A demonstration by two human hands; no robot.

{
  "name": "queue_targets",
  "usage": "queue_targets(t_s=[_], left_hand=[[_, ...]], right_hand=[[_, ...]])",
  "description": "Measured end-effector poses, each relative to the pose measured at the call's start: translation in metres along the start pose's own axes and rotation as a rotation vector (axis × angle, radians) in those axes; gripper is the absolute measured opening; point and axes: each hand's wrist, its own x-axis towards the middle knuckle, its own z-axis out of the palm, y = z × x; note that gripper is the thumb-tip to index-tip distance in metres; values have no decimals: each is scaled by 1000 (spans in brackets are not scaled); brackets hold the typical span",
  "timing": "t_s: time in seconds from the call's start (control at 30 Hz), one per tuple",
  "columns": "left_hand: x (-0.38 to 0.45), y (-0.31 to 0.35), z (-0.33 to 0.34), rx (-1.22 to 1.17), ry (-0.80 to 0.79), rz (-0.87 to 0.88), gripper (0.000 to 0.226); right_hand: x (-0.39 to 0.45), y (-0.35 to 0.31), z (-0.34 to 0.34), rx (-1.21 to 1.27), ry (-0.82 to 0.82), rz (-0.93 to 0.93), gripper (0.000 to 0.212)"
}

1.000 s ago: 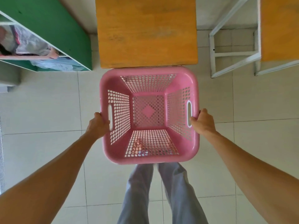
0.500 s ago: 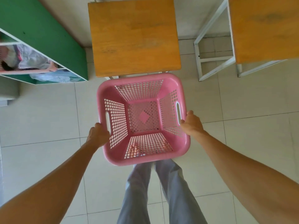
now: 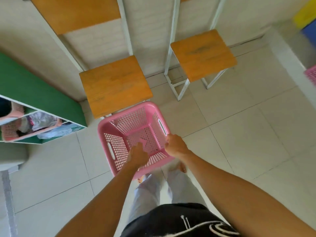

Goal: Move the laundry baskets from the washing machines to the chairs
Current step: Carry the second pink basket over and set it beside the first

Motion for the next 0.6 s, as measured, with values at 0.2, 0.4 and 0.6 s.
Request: queue_targets(t_s=[0.2,0.4,0.6], left_hand=[[-5,102,21,165,-96,160,46],[9,227,56,351,-141,247,43],[19,370,120,448,-179,371,49]], right_hand=[[-37,76,-52,-66,109,-38,26],[-60,182,-121,77,217,63,29],[-77,288,-206,251,326,115,30]])
